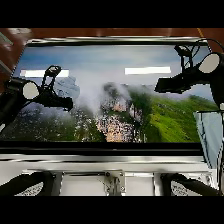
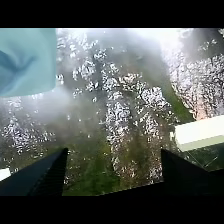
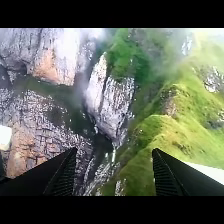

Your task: Fold the shirts.

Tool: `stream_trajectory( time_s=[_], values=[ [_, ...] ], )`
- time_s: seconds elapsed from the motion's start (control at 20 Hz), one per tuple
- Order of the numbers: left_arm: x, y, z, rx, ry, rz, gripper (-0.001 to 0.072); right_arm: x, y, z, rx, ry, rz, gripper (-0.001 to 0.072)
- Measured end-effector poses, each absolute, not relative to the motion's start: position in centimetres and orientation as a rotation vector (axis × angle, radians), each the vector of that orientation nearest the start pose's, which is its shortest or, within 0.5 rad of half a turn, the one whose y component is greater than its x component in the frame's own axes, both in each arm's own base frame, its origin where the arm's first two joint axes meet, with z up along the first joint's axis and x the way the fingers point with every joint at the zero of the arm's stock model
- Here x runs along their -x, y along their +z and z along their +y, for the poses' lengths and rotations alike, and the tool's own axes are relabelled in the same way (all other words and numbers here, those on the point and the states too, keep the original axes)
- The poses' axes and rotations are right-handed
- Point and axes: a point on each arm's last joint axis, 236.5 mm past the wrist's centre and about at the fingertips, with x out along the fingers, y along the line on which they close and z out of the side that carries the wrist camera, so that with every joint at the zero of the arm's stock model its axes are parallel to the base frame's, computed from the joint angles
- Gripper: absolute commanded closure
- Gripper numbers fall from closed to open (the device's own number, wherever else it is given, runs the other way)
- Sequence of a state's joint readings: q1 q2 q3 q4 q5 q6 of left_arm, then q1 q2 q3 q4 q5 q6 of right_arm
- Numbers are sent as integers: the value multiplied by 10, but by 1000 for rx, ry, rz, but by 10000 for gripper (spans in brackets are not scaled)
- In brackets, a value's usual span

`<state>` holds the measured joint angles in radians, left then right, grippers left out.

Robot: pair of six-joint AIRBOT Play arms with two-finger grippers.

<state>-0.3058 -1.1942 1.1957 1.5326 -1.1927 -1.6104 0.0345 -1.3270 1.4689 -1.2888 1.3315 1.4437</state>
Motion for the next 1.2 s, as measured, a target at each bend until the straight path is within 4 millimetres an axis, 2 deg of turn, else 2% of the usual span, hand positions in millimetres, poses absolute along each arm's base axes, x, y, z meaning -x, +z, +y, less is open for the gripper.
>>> stream_trajectory(
  time_s=[0.7, 0.85, 1.2],
  values=[
    [-360, 51, -123, -114, -268, 1192, 7, -410, 98, 78, -90, 305, 1166, 120],
    [-362, 51, -123, -113, -268, 1185, 8, -422, 103, 78, -94, 295, 1111, 120],
    [-396, 54, -134, -84, -277, 1062, 8, -454, 122, 80, -124, 280, 959, 120]
  ],
)
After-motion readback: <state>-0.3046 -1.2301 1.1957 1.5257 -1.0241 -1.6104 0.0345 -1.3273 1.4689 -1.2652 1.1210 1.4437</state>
